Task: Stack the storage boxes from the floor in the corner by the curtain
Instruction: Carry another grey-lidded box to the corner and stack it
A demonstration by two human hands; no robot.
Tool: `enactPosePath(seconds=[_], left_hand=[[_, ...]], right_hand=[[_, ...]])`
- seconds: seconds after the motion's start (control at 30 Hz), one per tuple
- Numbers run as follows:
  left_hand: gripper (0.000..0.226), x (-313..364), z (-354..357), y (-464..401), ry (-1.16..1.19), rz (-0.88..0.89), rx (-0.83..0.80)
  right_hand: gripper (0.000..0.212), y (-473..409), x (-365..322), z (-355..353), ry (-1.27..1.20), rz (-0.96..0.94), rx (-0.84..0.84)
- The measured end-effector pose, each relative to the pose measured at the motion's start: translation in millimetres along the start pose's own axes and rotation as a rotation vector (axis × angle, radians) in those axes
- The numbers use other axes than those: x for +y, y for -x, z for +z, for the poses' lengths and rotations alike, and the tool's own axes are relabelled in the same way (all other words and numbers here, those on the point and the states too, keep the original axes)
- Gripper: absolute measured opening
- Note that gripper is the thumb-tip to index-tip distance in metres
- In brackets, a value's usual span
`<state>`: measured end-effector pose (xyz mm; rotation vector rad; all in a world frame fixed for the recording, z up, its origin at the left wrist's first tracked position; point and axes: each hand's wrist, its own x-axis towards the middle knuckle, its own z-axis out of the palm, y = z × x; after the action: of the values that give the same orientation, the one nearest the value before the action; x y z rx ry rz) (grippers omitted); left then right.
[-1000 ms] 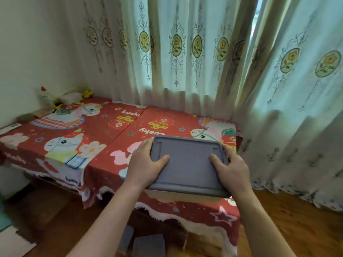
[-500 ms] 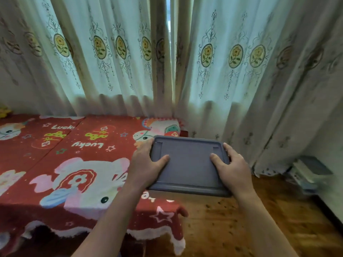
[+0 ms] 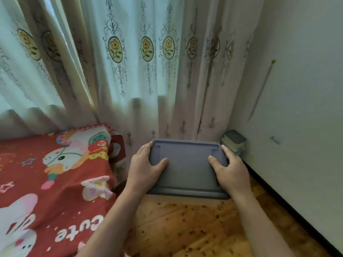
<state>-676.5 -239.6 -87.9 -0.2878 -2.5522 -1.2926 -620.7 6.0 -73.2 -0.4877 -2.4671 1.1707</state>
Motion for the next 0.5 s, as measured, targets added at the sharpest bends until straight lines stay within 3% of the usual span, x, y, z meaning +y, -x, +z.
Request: enactPosePath(seconds=[0.5], left_hand=[[0.074, 67.5, 172.8, -123.4, 0.124, 0.197, -0.311]], right_hand=[[0.066, -93.2, 90.0, -75.6, 0.101, 0.231, 0.301]])
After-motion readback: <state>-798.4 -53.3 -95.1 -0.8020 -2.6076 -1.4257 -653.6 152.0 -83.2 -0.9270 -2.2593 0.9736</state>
